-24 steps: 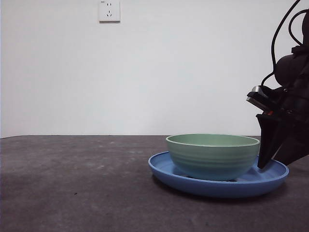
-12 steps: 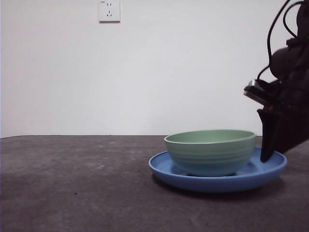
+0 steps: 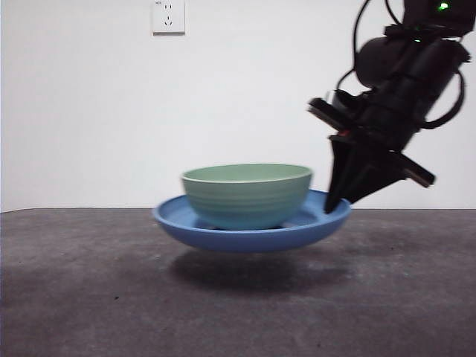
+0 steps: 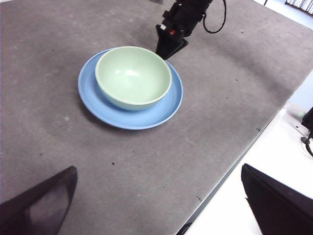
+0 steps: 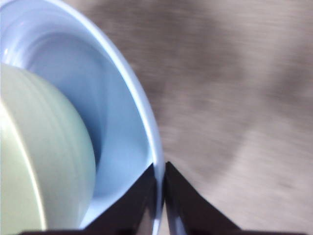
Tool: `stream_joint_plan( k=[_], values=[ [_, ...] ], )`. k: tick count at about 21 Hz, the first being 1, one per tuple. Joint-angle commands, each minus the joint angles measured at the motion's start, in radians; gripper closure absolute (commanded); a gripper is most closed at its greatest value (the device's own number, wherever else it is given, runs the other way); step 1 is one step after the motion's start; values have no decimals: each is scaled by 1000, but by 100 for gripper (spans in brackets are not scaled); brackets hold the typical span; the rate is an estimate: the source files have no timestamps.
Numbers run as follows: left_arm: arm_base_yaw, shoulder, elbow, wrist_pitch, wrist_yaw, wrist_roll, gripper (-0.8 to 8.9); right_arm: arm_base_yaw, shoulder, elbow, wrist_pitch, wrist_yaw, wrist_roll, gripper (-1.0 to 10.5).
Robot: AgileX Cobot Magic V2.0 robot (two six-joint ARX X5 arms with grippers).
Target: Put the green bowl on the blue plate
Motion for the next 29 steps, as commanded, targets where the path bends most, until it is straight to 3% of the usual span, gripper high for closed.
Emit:
stream_joint_plan(
  k=[1,14,17,19,24,29],
  values=[
    [-6,2,11,10,2,1,250,48,32,25,35,-16,70,937],
    [-6,2,11,9,2,1,250,93,143,25,67,18,96,933],
    [-6,2,11,9,2,1,250,93,143,25,65,18,92,790],
    [-6,2,11,9,2,1,251,93,140,26,65,18,89,759],
    [-6,2,11,9,2,1,251,87,-8,26,-11,107,40,744],
    [-6,2,11,9,2,1,251,91,-273,26,-154,168,-5,573]
  ],
)
